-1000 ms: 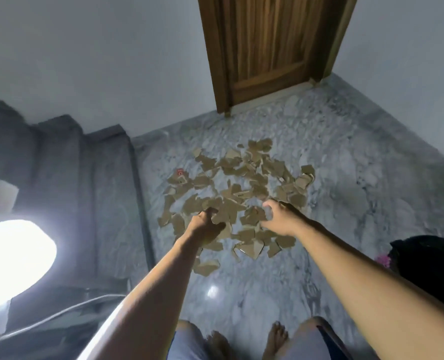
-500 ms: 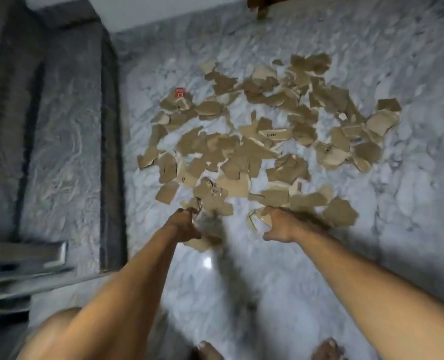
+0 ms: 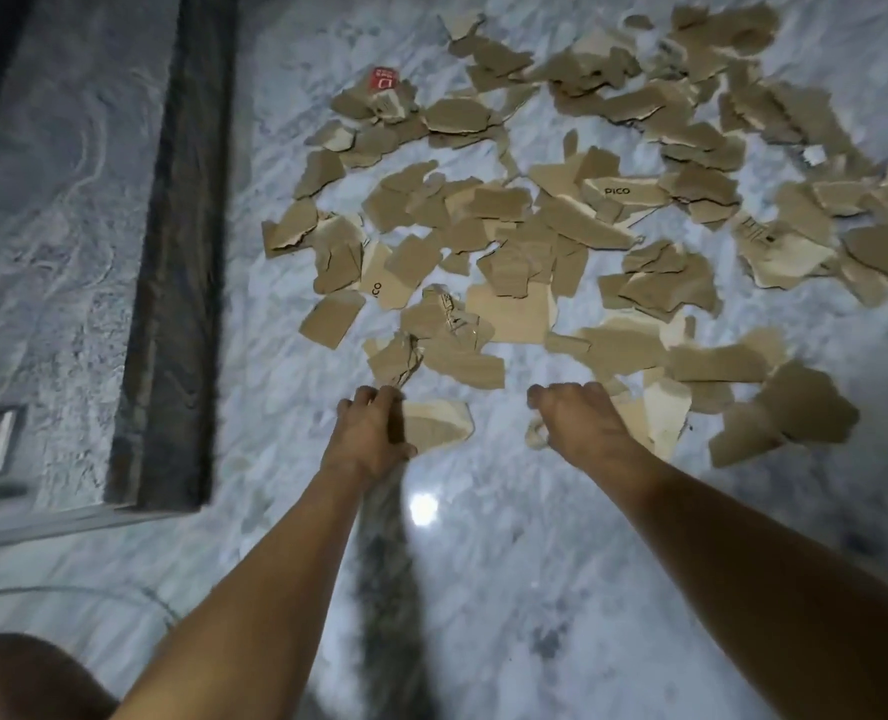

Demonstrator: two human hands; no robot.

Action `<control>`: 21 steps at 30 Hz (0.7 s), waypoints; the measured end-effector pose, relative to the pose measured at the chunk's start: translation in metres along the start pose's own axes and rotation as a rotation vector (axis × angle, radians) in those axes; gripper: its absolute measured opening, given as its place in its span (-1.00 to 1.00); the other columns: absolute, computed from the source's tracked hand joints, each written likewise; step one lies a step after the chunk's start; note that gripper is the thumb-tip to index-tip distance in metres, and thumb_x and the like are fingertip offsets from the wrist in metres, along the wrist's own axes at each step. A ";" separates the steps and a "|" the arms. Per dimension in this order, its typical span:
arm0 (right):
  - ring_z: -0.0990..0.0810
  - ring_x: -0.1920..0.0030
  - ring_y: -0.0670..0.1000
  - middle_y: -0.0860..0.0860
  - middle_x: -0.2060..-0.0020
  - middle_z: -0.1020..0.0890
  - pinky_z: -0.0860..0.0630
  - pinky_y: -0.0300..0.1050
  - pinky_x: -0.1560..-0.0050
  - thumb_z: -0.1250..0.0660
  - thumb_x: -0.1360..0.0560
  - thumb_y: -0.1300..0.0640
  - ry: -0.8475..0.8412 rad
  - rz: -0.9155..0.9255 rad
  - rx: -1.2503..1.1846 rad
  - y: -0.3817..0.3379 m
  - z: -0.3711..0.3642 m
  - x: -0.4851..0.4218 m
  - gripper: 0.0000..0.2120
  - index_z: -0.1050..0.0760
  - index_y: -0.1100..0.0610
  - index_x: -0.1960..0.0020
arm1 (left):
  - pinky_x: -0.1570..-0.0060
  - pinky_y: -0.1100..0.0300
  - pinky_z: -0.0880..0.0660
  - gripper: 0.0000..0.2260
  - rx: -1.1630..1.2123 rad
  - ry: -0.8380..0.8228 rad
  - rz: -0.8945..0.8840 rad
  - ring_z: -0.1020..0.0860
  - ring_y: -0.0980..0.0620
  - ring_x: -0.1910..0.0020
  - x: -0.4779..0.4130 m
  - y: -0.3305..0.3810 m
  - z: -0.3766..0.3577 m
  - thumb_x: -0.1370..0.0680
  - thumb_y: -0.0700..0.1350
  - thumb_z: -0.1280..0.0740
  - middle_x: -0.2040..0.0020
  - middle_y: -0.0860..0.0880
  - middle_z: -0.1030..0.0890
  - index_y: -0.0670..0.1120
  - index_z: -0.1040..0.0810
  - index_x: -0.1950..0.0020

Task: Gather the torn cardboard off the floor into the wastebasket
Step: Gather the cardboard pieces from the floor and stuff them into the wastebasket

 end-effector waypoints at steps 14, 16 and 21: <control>-0.67 0.18 0.05 0.02 0.23 -0.67 -0.57 -0.15 0.20 -0.64 -0.20 0.10 -0.275 -0.418 -0.557 0.126 0.029 0.040 -0.74 -0.56 0.07 0.27 | 0.24 0.28 -0.44 -0.67 0.227 -0.285 -0.087 -0.61 -0.01 0.08 -0.018 0.066 0.008 -0.26 -0.11 -0.62 0.14 -0.01 -0.66 -0.05 -0.67 0.01; -0.67 0.14 0.07 0.05 0.12 -0.68 -0.58 -0.15 0.25 -0.65 -0.15 0.03 -0.414 -0.441 -0.374 0.138 0.015 0.052 -0.55 -0.60 0.13 0.04 | 0.07 0.22 -0.56 -0.58 0.229 -0.369 -0.145 -0.63 0.00 0.03 -0.024 0.097 0.003 -0.24 -0.17 -0.63 0.07 0.00 -0.70 -0.07 -0.69 -0.08; -0.48 -0.18 0.17 0.07 -0.17 -0.39 -0.54 0.13 -0.17 -0.62 -0.03 -0.25 -0.271 -0.610 -0.614 0.150 -0.030 0.071 -0.25 -0.38 -0.08 -0.09 | -0.08 0.10 -0.56 -0.55 0.098 -0.400 -0.283 -0.59 -0.07 -0.08 -0.037 0.166 -0.023 -0.33 -0.12 -0.57 -0.06 -0.07 -0.65 -0.08 -0.62 -0.21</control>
Point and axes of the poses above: each hand's wrist, its own x-axis away from the middle knuckle, its own z-axis out of the back of the hand, y = z × x, the point moved 9 cm from there along -x, towards the middle knuckle
